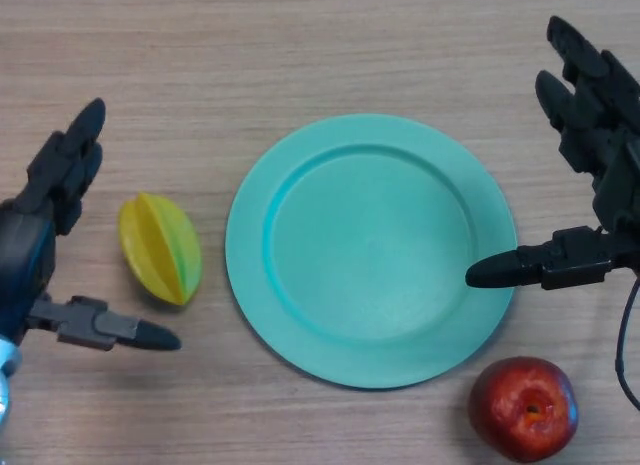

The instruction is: Pick up the yellow starfruit and place it on the plate

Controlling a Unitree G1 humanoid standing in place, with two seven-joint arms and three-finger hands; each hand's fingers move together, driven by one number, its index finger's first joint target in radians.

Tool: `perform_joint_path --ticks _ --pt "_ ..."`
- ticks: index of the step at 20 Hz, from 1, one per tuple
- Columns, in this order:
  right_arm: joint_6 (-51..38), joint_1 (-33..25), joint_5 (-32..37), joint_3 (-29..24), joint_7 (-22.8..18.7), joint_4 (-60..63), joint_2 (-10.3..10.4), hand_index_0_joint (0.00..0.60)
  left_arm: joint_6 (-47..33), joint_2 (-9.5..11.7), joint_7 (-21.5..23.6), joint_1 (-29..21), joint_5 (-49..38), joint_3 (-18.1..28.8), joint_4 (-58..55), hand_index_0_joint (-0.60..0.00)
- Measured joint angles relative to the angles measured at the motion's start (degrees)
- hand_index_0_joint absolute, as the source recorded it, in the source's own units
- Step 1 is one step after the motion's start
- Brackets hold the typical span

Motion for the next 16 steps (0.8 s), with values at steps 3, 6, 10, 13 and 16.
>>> perform_joint_path --ticks 3,6,10,13,16 --pt "-0.10 -0.06 -0.12 0.07 0.00 0.04 0.01 0.000 -6.11 0.78 0.25 -2.93 4.93 -0.22 8.05 0.000" --pt "-0.17 -0.08 -0.10 0.05 0.00 0.05 0.00 0.000 -8.59 2.02 1.83 -4.82 7.70 -2.16 13.81 0.000" --pt "-0.35 -0.08 -0.11 0.07 0.00 0.05 0.00 0.000 -12.71 2.33 2.73 -7.39 9.54 -3.86 18.99 0.000" --pt "-0.35 -0.07 -0.11 0.07 0.01 -0.13 0.00 0.000 -15.34 1.95 5.05 -7.90 9.56 -5.37 20.80 0.000" --pt "-0.35 0.25 -0.11 0.07 0.00 -1.45 0.01 0.000 -15.33 1.94 5.11 -7.83 10.26 -5.52 20.76 -0.050"
